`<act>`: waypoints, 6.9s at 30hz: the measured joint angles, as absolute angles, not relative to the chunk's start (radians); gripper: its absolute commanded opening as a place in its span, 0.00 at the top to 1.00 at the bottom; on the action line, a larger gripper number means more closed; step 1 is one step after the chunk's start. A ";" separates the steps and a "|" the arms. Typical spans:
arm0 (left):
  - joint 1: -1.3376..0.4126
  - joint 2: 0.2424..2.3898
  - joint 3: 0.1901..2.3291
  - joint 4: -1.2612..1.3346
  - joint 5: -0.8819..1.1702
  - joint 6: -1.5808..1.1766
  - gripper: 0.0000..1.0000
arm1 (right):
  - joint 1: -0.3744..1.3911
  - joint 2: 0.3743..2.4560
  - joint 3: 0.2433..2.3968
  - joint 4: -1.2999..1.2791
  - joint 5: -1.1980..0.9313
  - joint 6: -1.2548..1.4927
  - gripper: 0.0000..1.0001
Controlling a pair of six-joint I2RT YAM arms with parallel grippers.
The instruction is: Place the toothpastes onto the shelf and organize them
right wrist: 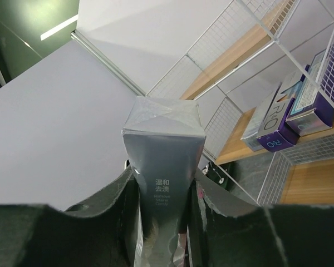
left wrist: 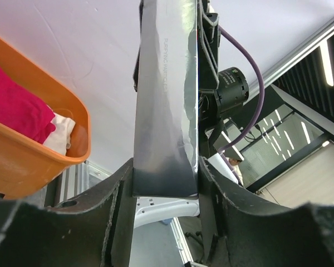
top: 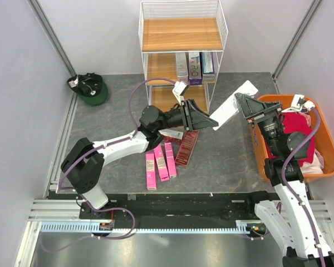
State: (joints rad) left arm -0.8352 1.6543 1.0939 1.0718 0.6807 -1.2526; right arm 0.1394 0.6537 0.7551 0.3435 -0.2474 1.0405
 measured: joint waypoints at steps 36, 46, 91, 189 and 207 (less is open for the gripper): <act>-0.570 0.631 0.579 0.102 0.281 -0.890 0.98 | 0.162 0.793 0.733 0.284 -0.213 0.997 0.02; -0.556 0.780 0.623 0.004 0.207 -0.854 0.98 | 0.167 0.843 0.731 0.283 -0.224 0.989 0.02; -0.435 1.735 1.345 0.291 0.064 -1.205 0.94 | 0.168 0.936 0.800 0.178 -0.368 0.886 0.02; -0.400 1.378 1.252 -0.238 0.180 -0.779 0.01 | 0.168 0.918 0.792 0.107 -0.392 0.821 0.02; -0.402 1.139 0.764 -0.426 0.076 -0.691 0.04 | 0.258 1.110 0.761 -0.034 -0.379 0.688 0.02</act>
State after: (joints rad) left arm -0.4015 1.1389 0.7643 -0.4255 0.0765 -0.6914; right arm 0.2577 1.1103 0.7609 -0.0338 -0.3786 0.6884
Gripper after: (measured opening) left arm 0.966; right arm 0.982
